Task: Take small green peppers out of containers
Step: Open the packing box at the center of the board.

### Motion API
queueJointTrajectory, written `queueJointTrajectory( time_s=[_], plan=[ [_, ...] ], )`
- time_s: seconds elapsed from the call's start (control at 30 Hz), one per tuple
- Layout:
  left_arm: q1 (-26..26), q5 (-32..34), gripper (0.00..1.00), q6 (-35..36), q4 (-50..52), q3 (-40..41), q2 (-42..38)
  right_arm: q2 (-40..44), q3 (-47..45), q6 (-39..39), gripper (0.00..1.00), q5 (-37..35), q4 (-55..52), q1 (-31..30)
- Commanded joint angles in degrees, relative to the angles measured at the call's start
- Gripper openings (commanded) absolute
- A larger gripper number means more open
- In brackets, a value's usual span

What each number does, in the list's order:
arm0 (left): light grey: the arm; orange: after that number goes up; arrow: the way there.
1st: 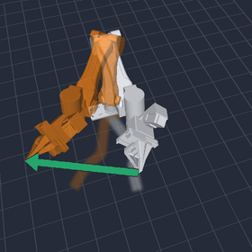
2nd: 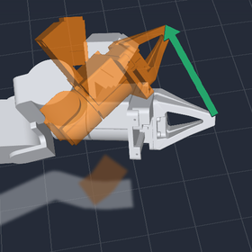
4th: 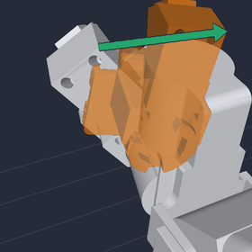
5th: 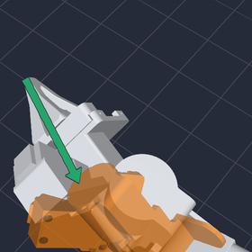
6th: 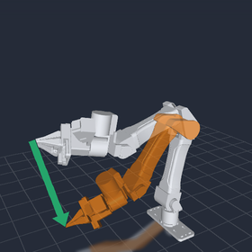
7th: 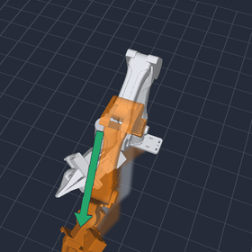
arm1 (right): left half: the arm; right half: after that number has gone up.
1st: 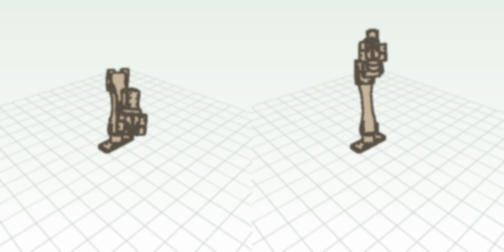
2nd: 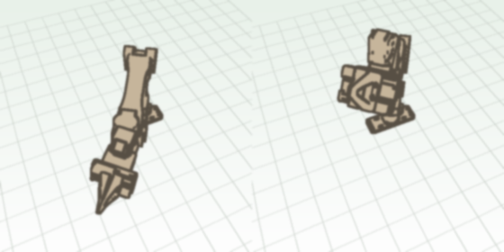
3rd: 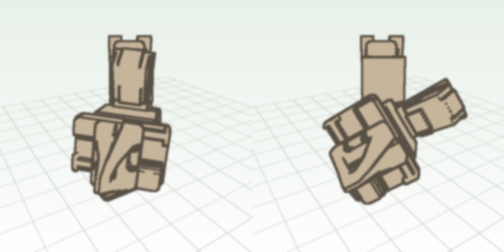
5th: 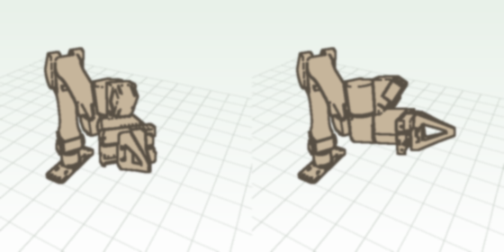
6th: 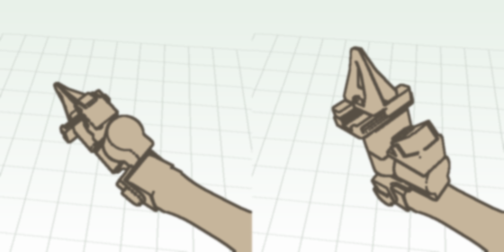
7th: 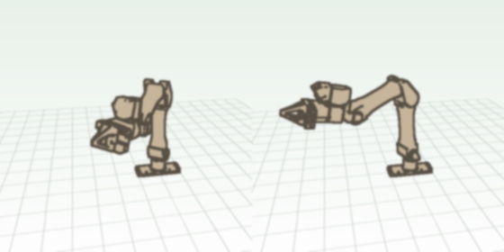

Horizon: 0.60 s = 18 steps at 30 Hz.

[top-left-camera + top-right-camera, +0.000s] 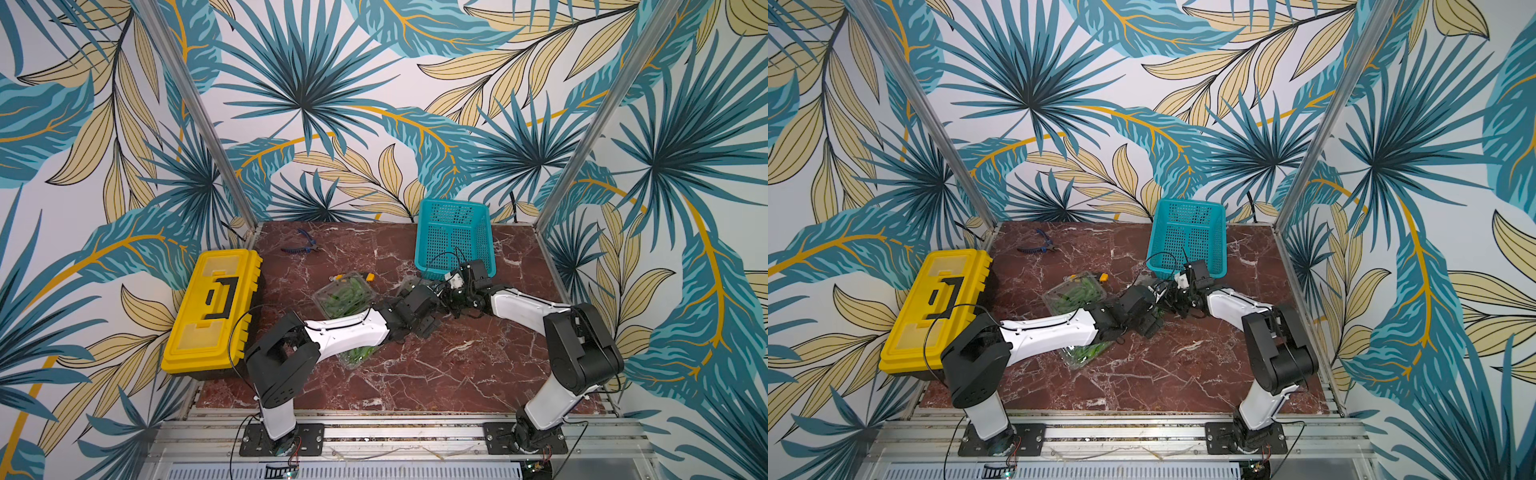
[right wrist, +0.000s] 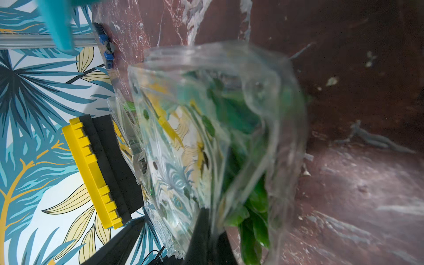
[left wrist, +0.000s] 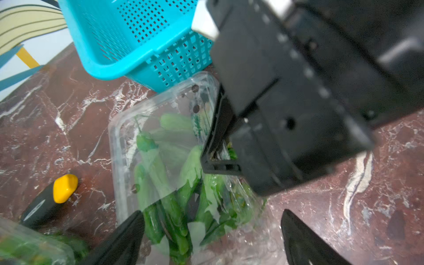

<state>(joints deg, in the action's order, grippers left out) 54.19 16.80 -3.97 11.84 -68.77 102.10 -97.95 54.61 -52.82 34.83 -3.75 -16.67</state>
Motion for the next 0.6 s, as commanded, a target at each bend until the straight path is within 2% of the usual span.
queueJointTrajectory(
  time_s=[0.0,0.23,0.33,0.5,0.57],
  plan=[
    [0.0,2.2,0.93,-0.5,-2.0,-0.4,-0.5,-0.8,-2.0,-2.0,0.0,-0.6,2.9,0.2],
    [-0.1,2.1,0.91,0.2,-2.0,-2.7,2.8,-0.5,-1.0,-1.5,0.0,-0.7,1.2,0.1],
    [-0.1,-0.4,0.9,0.7,-1.9,-2.8,3.4,-0.5,-0.1,-1.4,0.0,-1.0,0.1,0.1],
    [-0.1,0.9,0.9,0.3,-1.8,-2.7,4.9,-1.3,0.8,-1.9,0.0,0.2,0.7,-0.3],
    [-0.1,1.3,0.87,0.0,-1.8,-2.8,5.2,-1.7,1.2,-1.5,0.0,0.9,0.3,-0.3]
  ],
)
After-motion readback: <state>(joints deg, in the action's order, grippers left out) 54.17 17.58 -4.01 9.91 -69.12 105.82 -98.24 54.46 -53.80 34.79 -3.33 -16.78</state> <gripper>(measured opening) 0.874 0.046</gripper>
